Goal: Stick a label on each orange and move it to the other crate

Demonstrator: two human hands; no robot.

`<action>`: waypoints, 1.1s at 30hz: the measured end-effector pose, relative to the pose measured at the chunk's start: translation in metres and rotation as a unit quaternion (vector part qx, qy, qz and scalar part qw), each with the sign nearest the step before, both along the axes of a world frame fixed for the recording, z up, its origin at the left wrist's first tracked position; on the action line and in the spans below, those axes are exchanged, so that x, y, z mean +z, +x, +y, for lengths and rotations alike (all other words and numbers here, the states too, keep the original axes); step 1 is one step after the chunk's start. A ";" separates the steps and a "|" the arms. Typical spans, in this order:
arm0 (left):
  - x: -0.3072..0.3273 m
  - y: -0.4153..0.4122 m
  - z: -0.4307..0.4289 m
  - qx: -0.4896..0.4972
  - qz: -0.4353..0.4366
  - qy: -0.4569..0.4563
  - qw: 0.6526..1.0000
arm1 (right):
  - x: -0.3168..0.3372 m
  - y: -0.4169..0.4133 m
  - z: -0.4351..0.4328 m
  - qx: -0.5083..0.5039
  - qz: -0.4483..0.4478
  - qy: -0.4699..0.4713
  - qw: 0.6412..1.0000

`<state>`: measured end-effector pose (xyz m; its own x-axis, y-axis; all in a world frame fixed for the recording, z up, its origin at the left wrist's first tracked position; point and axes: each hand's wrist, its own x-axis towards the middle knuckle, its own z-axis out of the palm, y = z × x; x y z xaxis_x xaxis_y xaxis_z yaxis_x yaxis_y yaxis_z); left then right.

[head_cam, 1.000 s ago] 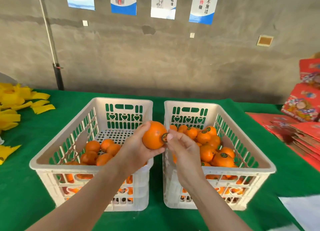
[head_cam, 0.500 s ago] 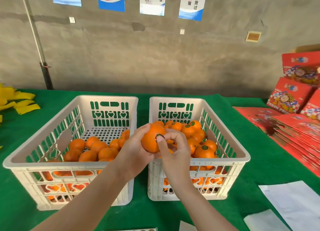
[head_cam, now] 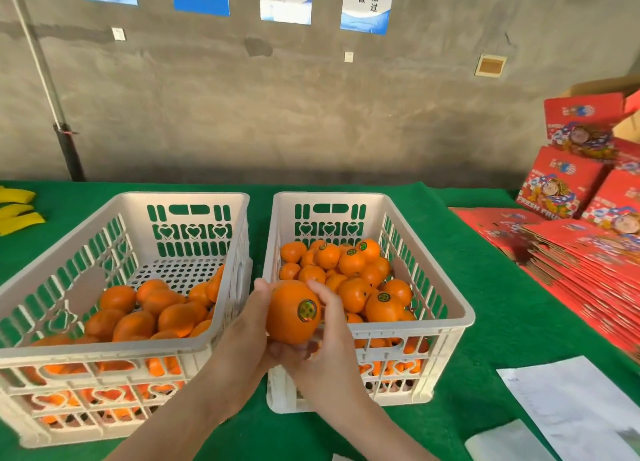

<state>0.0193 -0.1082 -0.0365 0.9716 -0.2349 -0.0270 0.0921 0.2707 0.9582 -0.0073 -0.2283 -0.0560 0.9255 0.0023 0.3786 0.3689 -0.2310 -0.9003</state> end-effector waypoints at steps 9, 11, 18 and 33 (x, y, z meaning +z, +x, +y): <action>-0.017 0.079 -0.040 0.024 -0.267 0.565 0.781 | 0.022 0.071 -0.059 -0.053 0.000 -0.041 0.998; -0.025 0.080 -0.042 -0.040 -0.245 0.644 0.724 | 0.027 0.102 -0.074 -0.072 0.023 -0.056 0.996; -0.025 0.085 -0.041 -0.022 -0.219 0.625 0.749 | 0.023 0.250 -0.125 -0.202 0.215 -0.129 0.947; -0.037 0.093 -0.036 0.029 -0.205 0.584 0.785 | -0.019 0.311 -0.112 -0.171 0.278 -0.340 0.882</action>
